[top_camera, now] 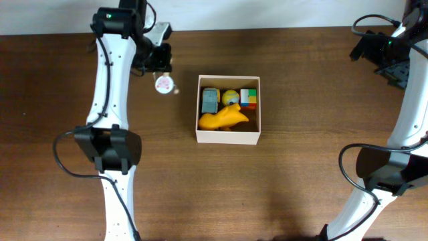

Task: Pack container
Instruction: 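Lift the stick with the left gripper and carry it into the box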

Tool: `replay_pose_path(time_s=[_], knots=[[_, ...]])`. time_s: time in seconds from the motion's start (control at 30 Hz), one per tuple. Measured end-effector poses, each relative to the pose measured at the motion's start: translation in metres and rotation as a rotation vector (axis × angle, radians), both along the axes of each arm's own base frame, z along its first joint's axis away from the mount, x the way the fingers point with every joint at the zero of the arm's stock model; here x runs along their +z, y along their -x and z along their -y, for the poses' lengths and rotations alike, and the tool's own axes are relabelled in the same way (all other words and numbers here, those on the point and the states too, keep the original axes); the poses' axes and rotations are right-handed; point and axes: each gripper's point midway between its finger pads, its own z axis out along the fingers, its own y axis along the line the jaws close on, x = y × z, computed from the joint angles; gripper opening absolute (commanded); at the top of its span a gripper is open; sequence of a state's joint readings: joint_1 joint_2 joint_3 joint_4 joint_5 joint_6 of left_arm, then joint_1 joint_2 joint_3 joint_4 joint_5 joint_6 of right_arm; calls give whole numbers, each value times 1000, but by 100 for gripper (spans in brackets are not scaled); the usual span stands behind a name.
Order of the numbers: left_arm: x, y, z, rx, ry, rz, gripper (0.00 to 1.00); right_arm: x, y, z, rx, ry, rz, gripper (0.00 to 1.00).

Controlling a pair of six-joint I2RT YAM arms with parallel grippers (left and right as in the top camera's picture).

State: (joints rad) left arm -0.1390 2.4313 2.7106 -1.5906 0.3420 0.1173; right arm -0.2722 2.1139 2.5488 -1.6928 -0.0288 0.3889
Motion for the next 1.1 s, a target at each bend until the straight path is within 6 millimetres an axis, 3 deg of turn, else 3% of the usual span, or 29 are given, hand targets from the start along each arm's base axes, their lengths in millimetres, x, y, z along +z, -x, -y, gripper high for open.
replay_pose_path(time_s=[0.27,0.4,0.87,1.1], knots=[[5,26,88,-206,33,29,9,0,0,0,0,0,0,99],[8,33,126,-228,42,55,9,0,0,0,0,0,0,99],[-1,47,160,-11,-50,19,9,0,0,0,0,0,0,99],[-41,63,190,-18,-86,-63,9,0,0,0,-1,0,0,99]])
